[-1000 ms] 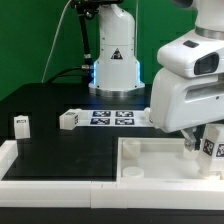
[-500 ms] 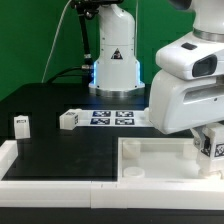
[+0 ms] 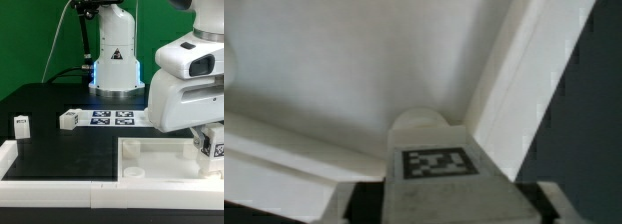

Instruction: Assemble one leg

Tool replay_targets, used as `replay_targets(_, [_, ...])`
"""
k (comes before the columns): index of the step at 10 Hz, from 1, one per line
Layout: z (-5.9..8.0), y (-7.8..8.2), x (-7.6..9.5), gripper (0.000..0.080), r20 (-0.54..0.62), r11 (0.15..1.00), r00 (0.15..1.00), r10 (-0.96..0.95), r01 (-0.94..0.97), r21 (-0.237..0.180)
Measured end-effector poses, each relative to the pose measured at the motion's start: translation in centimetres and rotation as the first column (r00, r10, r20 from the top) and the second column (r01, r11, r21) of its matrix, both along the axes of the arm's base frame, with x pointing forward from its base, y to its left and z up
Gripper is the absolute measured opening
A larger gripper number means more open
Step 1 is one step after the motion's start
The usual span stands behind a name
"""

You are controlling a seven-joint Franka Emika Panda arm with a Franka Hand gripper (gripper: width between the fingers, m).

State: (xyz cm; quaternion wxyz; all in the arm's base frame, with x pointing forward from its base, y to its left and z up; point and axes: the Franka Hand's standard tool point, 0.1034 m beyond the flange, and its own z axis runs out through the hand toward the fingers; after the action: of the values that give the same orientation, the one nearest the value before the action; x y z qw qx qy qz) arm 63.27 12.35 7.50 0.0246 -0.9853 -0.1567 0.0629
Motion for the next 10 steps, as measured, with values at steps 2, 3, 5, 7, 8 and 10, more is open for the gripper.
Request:
replay_targets(2, [-0.08,0.1,0.05,0.0294,-0.004,0.96,0.96,-0.281,0.281,-0.008])
replay_targets(3, [-0.09,0.22,0.09,0.0294,0.005,0.906,0.906,-0.423,0.423,-0.015])
replay_targets(5, [0.15,0.38,-0.15,0.0294,0.04,0.733,0.733,-0.679,0.68,-0.014])
replay_targets(7, [0.1,0.42,-0.11,0.0294,0.035,0.547,0.547,-0.836,0.837,-0.02])
replay_targets(8, [0.1,0.48,-0.12,0.0294,0.031,0.464,0.464,-0.885,0.886,-0.028])
replay_targets(10, [0.11,0.8,-0.17,0.0402,0.022,0.386,0.387,-0.922,0.922,-0.034])
